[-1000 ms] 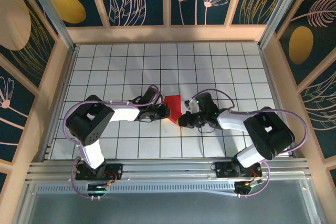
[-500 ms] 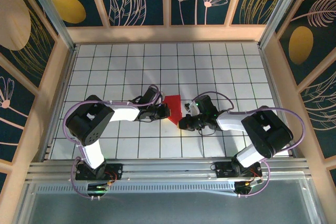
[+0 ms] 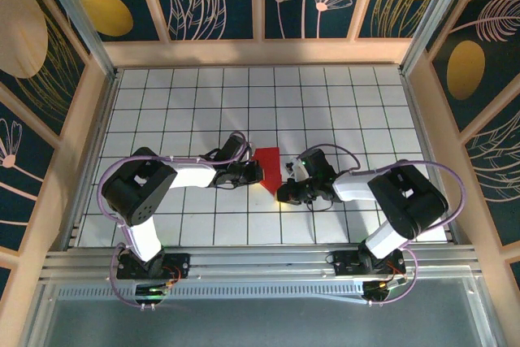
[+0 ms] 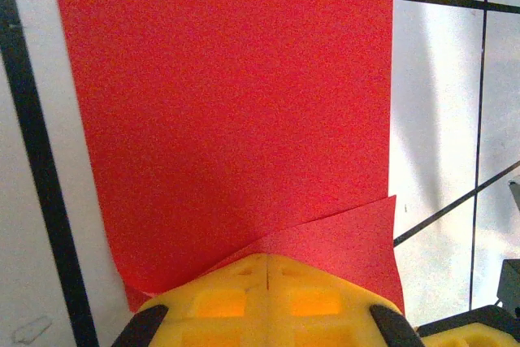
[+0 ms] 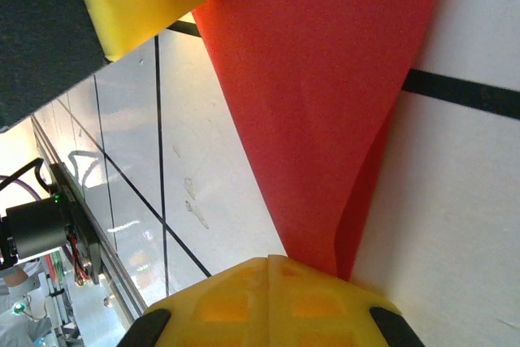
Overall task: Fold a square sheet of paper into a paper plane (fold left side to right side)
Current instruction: Third fold the triangle at the center of the table.
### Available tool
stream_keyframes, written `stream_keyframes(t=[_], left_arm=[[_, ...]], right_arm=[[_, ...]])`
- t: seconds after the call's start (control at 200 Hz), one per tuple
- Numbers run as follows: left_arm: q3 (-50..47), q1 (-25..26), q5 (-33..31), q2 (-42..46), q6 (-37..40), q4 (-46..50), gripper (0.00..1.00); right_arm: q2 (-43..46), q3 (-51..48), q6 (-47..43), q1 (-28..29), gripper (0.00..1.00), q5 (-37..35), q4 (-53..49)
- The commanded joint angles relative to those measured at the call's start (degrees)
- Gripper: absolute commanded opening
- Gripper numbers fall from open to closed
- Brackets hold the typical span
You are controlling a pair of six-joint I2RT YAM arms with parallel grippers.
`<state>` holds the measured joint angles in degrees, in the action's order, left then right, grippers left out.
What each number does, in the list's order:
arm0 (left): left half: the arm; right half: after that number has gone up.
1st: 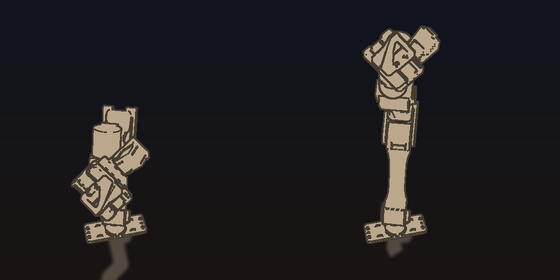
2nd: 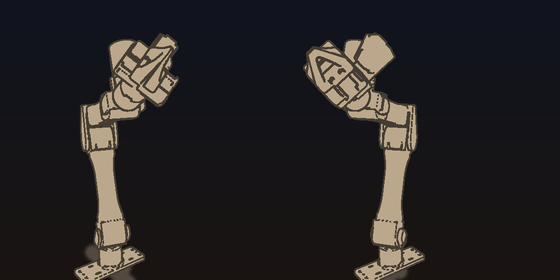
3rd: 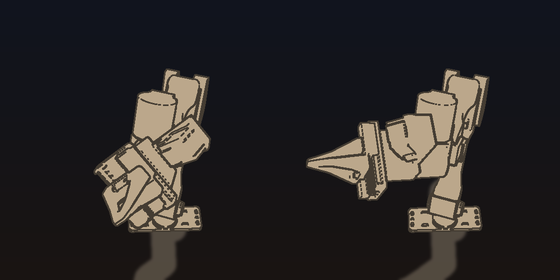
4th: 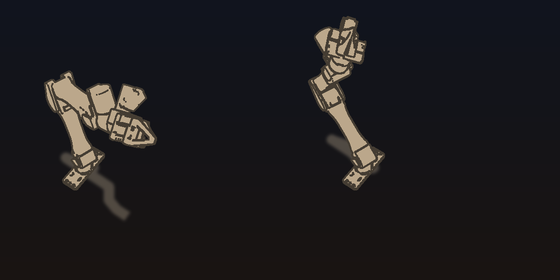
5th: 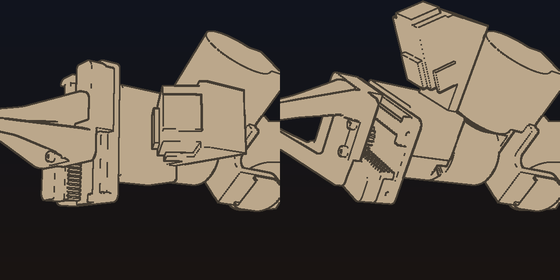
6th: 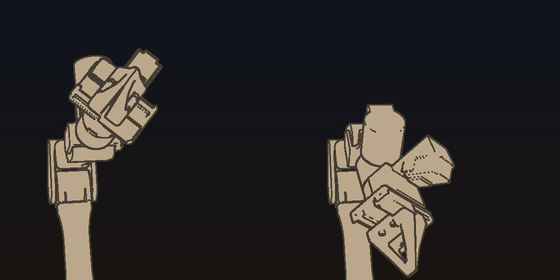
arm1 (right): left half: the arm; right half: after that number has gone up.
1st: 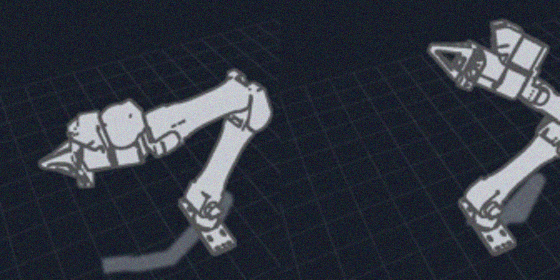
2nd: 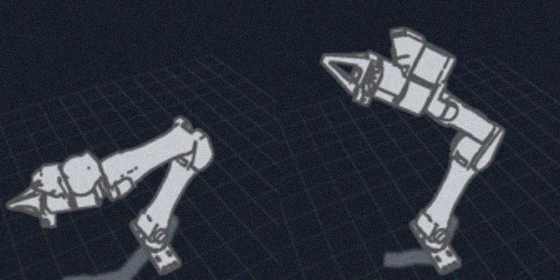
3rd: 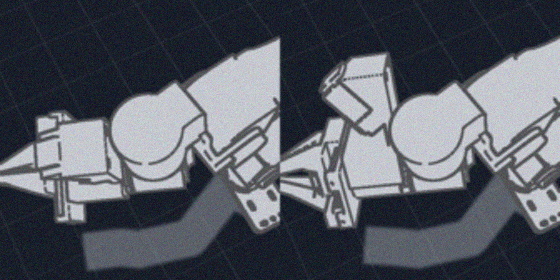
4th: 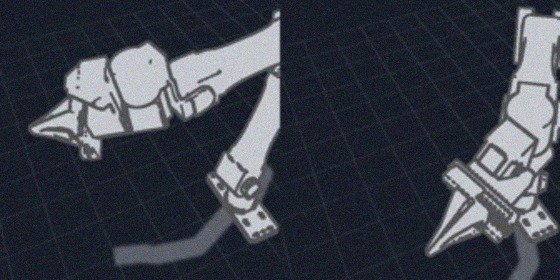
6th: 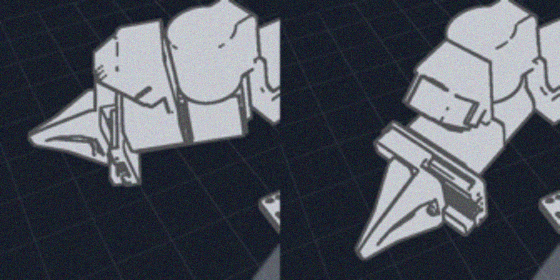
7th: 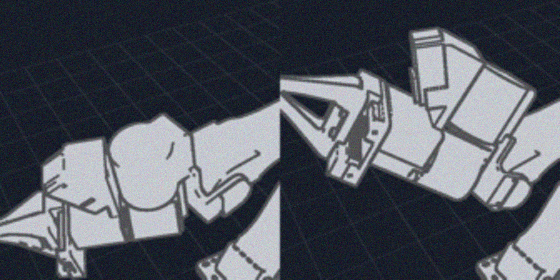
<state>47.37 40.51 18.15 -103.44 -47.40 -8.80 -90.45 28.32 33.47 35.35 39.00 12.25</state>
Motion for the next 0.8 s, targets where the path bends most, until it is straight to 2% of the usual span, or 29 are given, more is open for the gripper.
stream_keyframes(t=[0.0, 0.34, 0.591, 0.796], left_arm=[[-0.27, 0.01, -2.43, -0.3, 1.2, 4.27, 0.02], [-1.14, 0.07, -0.86, 8.37, 2.3, 0.17, 0.13], [-9.31, 1.34, 3.34, 14.96, -0.85, -7.45, 0.1], [-9.28, 3.78, 4.78, 12.31, -3.31, -11.24, 0.07]], right_arm=[[-1.45, -0.93, 0.8, 0.4, 0.0, -0.77, -0.1], [-4.54, -1.6, 0.46, -0.41, 0.0, -1.3, -2.12], [-4.93, -0.75, 0.18, -0.51, 0.0, -2.66, -3.52], [-5.12, -0.1, 0.16, -0.47, 0.0, -3.84, -4.59]])
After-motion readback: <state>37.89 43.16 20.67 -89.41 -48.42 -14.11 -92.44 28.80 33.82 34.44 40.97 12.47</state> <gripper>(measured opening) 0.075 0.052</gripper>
